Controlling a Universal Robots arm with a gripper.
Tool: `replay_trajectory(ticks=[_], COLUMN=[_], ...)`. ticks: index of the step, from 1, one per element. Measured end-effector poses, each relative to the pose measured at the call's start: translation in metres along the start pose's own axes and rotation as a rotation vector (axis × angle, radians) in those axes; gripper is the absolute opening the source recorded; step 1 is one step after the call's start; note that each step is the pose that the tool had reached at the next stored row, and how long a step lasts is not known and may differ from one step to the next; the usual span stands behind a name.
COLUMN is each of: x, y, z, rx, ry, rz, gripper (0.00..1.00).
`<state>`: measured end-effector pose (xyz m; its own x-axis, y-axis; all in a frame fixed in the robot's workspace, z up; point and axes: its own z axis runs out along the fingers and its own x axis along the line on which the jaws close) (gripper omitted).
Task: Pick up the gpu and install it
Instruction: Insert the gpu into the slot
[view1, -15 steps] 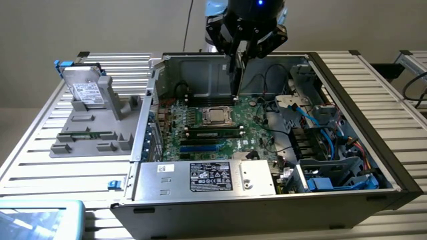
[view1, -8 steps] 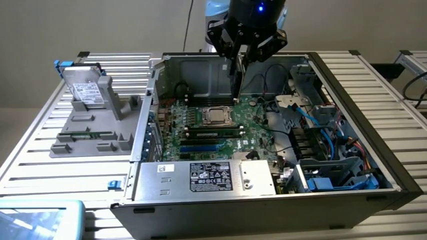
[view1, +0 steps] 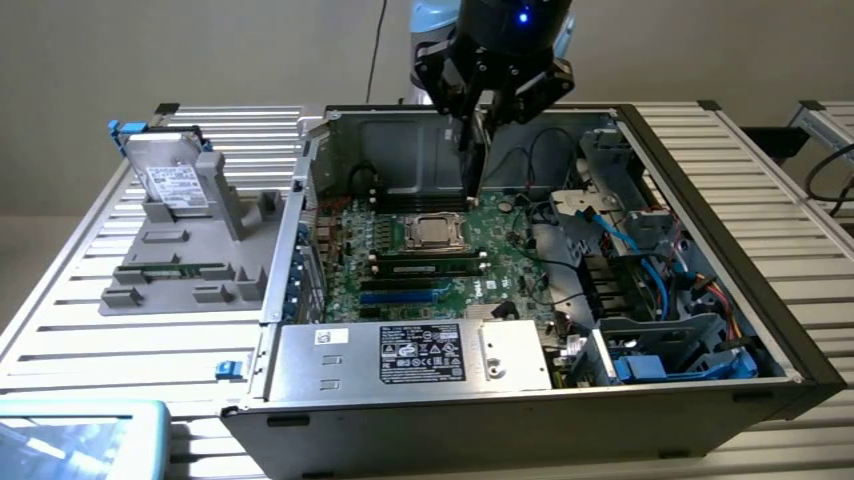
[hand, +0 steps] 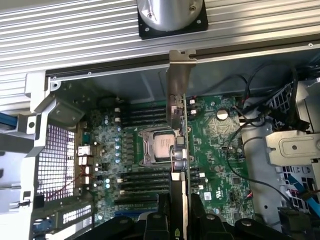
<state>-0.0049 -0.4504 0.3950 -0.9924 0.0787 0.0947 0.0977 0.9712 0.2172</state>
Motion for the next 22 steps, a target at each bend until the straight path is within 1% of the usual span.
replay_trajectory(ticks=[2, 5, 7, 9, 10, 11, 15, 18, 20, 22], x=[0.0, 0.0, 0.0, 0.0, 0.0, 0.0, 0.0, 0.0, -0.0001, 0.0], y=[0.0, 0.0, 0.0001, 0.0, 0.0, 0.0, 0.0, 0.0, 0.0001, 0.0001], z=[-0.0001, -0.0002, 0.0, 0.0001, 0.0, 0.0, 0.0, 0.0, 0.0, 0.0], rx=[0.0025, 0.0037, 0.0008, 0.001, -0.0009, -0.0051, -0.0252, -0.0372, -0.0419, -0.0434], ry=[0.0084, 0.021, 0.0294, 0.0354, 0.0388, 0.0418, 0.0534, 0.0631, 0.0706, 0.0792], rz=[-0.034, -0.085, -0.12, -0.146, -0.16, -0.173, -0.224, -0.267, -0.297, -0.332], gripper=[0.28, 0.28, 0.28, 0.28, 0.28, 0.28, 0.28, 0.28, 0.28, 0.28])
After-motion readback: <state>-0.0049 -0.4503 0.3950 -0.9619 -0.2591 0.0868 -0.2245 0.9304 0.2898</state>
